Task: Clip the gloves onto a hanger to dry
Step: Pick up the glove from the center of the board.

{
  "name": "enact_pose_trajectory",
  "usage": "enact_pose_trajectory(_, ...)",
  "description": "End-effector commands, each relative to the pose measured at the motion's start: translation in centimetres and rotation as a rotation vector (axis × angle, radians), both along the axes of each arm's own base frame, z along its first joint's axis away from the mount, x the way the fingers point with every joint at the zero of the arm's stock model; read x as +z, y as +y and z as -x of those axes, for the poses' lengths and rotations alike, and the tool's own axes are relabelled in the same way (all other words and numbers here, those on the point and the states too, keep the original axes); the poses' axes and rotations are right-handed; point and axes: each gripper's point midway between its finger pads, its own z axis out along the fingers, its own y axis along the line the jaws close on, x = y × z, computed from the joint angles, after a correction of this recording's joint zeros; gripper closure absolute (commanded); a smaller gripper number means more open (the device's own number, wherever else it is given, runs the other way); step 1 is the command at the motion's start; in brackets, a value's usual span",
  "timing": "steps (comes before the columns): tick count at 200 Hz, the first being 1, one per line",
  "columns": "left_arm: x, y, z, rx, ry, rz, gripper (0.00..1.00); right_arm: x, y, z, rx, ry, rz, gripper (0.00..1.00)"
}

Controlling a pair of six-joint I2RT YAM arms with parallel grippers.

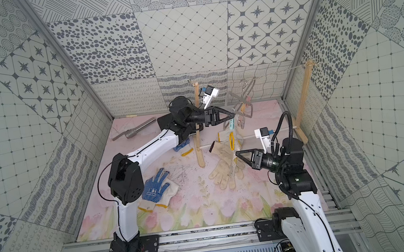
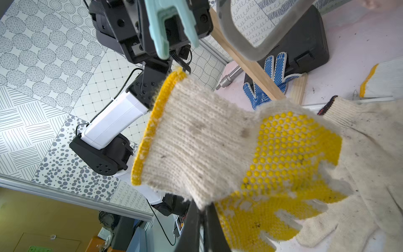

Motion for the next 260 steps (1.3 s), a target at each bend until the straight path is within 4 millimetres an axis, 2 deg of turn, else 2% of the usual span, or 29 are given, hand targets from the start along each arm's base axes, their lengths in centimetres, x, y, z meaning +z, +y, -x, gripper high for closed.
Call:
enact_pose_trajectory(1, 1.6, 0.6, 0.1, 0.006, -0.068, 0.050, 1.00, 2.0, -0.1, -0.3, -0.007, -0.084, 0.016, 1.00)
enact_pose_trajectory(72, 1.5, 0.6, 0.3, -0.008, -0.069, 0.053, 1.00, 4.0, -0.1, -1.5, -0.021, -0.080, -0.081, 1.00)
enact_pose_trajectory(120, 1.7, 0.7, 0.4, -0.015, -0.072, 0.058, 1.00, 3.8, -0.7, -2.9, -0.084, -0.018, -0.095, 1.00)
enact_pose_trajectory(178, 1.7, 0.7, 0.2, -0.005, -0.070, 0.059, 1.00, 2.9, -1.2, -1.9, -0.140, -0.001, -0.138, 1.00)
enact_pose_trajectory(214, 1.7, 0.7, 0.1, -0.006, -0.066, 0.064, 1.00, 2.2, -1.6, -2.2, -0.184, 0.048, -0.171, 1.00)
enact_pose_trajectory(260, 1.6, 0.8, 0.3, -0.005, -0.071, 0.066, 0.99, 3.3, -1.6, -2.2, -0.188, 0.043, -0.222, 1.00)
